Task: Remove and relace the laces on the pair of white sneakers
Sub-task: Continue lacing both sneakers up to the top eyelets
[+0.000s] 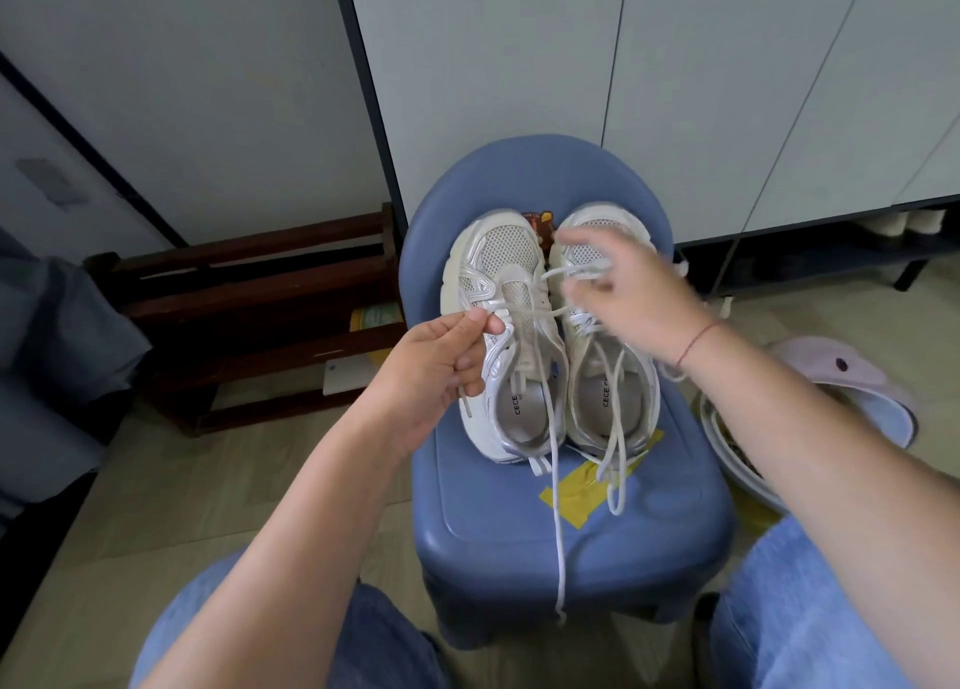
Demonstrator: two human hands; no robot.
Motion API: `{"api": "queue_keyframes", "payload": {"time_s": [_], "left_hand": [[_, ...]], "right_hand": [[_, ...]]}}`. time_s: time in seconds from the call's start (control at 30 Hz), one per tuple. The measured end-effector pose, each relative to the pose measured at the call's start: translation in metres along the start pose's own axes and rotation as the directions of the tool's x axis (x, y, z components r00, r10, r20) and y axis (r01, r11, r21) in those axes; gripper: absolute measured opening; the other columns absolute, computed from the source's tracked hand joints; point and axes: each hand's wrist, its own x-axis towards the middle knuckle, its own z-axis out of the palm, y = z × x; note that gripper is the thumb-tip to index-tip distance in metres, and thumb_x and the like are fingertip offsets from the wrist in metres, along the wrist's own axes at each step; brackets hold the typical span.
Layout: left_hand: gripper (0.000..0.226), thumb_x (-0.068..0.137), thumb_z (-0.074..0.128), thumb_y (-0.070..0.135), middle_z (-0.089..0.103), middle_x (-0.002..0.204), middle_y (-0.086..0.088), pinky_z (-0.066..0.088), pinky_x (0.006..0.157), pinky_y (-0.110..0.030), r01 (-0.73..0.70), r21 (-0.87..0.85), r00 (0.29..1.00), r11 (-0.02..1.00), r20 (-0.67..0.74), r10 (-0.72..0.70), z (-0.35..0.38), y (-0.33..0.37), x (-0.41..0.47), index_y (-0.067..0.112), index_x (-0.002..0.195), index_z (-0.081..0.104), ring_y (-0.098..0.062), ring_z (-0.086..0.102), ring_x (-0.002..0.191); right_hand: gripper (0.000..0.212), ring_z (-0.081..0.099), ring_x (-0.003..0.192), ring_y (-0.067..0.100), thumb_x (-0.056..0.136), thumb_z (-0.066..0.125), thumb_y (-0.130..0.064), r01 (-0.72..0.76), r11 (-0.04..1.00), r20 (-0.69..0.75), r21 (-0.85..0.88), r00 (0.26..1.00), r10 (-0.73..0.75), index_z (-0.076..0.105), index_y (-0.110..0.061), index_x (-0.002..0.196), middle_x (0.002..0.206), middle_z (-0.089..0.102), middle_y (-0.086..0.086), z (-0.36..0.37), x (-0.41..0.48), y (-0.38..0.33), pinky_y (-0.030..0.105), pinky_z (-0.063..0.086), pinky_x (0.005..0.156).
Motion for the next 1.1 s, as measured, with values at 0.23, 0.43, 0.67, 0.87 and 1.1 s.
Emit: {"api": "queue_keyframes", "payload": {"time_s": [0.23,0.43,0.67,0.87,1.1], "left_hand": [[0.03,0.104,0.04,0.02,0.034,0.053,0.006,0.034,0.05,-0.018,0.0,-0.017,0.999,1.0,0.042,0.0,-0.007,0.006,0.0,0.01,0.09,0.064,-0.006,0.026,0.044],[0.02,0.094,0.048,0.023,0.066,0.069,0.0,0.054,0.061,-0.022,0.012,-0.065,0.994,0.998,0.105,-0.005,-0.018,0.016,0.003,0.008,0.097,0.061,-0.007,0.051,0.049],[0.019,0.104,0.045,0.018,0.077,0.092,0.002,0.055,0.079,-0.023,-0.042,-0.251,0.978,0.967,-0.207,-0.011,-0.022,0.015,0.034,0.016,0.095,0.062,-0.008,0.072,0.083],[0.012,0.093,0.067,0.014,0.059,0.07,0.001,0.05,0.066,-0.017,-0.096,-0.118,0.89,0.988,-0.455,0.032,-0.021,0.001,0.06,0.013,0.081,0.071,-0.005,0.052,0.061],[0.011,0.09,0.069,0.006,0.068,0.064,0.001,0.054,0.065,-0.016,-0.08,-0.033,0.867,0.996,-0.496,0.053,-0.013,-0.012,0.069,0.008,0.08,0.071,-0.008,0.062,0.06]], "right_hand": [[0.013,0.053,0.066,-0.004,0.09,0.062,-0.022,0.085,0.996,0.104,0.034,0.991,-0.088,0.072,-0.014,0.087,0.073,0.063,-0.012,0.023,0.0,-0.008,0.01,0.038,0.063],[0.012,0.053,0.066,0.0,0.091,0.061,-0.016,-0.057,0.993,-0.194,0.108,0.978,0.077,0.072,-0.016,0.095,0.079,0.061,-0.011,0.019,0.017,0.004,0.012,0.039,0.065],[0.009,0.063,0.074,0.01,0.09,0.059,-0.019,-0.077,0.997,-0.152,-0.001,0.985,0.076,0.067,-0.016,0.09,0.086,0.067,-0.004,0.045,0.008,-0.02,0.02,0.051,0.07],[0.024,0.063,0.087,0.018,0.096,0.048,-0.018,-0.136,0.966,0.024,-0.221,0.989,0.145,0.07,-0.015,0.106,0.099,0.07,0.002,0.054,0.008,-0.033,0.024,0.048,0.074],[0.023,0.059,0.055,0.004,0.092,0.051,-0.006,-0.429,0.856,0.2,0.288,0.901,0.385,0.066,-0.01,0.109,0.083,0.07,0.009,0.054,0.028,-0.015,0.019,0.046,0.057]]}}
